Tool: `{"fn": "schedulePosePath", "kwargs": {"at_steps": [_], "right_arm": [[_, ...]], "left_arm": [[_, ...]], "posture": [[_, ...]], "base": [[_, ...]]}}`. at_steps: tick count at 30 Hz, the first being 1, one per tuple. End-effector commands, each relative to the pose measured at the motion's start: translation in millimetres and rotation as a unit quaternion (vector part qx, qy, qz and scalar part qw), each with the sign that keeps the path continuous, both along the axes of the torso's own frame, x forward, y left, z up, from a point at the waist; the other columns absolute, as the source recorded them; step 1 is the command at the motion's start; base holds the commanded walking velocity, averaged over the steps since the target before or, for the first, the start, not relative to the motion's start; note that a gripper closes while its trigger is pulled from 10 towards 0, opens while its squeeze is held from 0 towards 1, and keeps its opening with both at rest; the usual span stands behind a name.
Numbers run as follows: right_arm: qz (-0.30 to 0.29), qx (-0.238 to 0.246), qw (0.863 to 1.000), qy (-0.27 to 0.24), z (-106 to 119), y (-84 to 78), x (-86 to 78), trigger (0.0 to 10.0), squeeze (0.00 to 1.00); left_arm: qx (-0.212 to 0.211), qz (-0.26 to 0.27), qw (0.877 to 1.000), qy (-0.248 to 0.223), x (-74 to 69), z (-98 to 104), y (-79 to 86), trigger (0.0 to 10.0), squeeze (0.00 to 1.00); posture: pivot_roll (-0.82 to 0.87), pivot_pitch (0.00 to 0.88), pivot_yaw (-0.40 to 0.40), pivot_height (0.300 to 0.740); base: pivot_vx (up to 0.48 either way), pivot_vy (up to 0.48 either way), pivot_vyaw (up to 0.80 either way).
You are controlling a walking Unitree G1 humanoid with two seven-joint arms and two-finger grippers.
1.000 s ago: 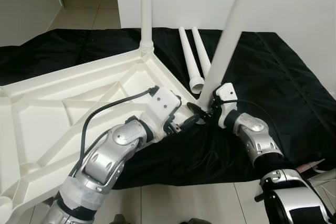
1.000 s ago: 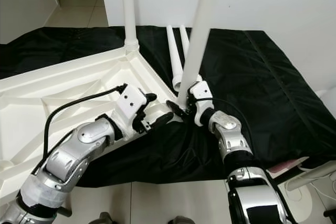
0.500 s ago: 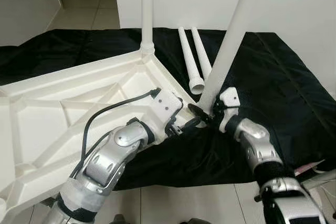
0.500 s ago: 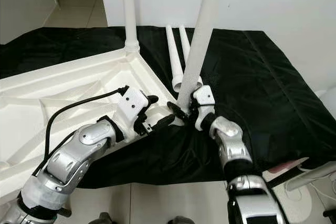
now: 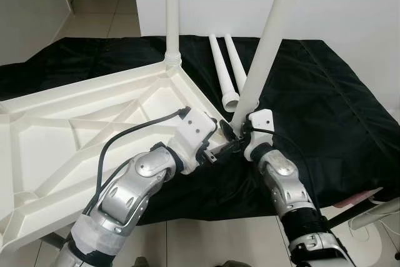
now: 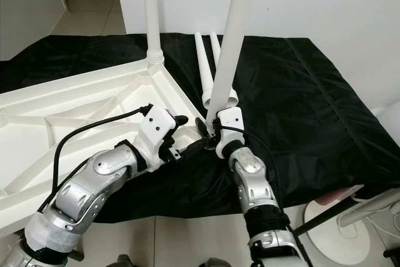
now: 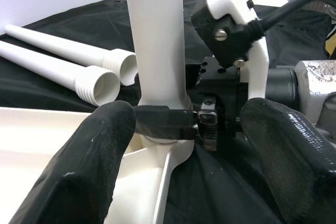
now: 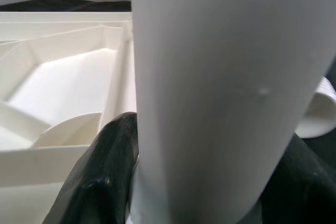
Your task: Building children table
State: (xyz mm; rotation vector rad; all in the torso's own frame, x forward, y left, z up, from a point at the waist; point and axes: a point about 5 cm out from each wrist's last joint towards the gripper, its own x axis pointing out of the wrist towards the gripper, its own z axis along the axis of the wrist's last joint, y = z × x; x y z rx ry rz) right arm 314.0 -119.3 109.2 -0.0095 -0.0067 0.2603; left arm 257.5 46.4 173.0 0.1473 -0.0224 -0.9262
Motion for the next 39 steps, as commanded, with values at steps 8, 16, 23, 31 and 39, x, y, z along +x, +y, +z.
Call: {"fn": "schedulePosePath", "kwargs": {"at_steps": [8,16,23,31,39], "right_arm": [[-0.116,0.038,0.992,0.034,-8,15.2,-16.2,10.0,0.0],[-0.083,0.051,0.995,0.003,5,13.4,-18.0,10.0,1.0],[-0.078,0.048,0.996,-0.013,12,5.4,-18.2,10.0,1.0],[0.029,0.057,0.998,-0.02,10,-5.1,-19.6,10.0,0.0],[0.141,0.004,0.989,-0.044,12,-15.1,-19.4,10.0,0.0]], "left_arm": [[-0.001,-0.017,1.0,-0.001,-0.6,2,1.1,10.0,0.0],[0.0,-0.017,1.0,-0.005,-1.0,3,-0.1,10.0,0.0],[-0.002,-0.016,1.0,-0.004,-2.2,3,-0.9,10.0,0.0],[0.001,-0.017,1.0,-0.009,-0.5,4,-1.5,10.0,0.0],[0.004,-0.026,1.0,-0.012,1.4,5,-2.9,10.0,0.0]], "posture": [[-0.07,0.0,-0.009,0.74],[-0.05,0.0,-0.021,0.74],[-0.05,0.0,-0.022,0.74],[-0.06,0.0,-0.02,0.74],[-0.07,0.0,-0.014,0.74]], "base": [[0.0,0.0,0.0],[0.0,0.0,0.0],[0.0,0.0,0.0],[0.0,0.0,0.0],[0.0,0.0,0.0]]}}
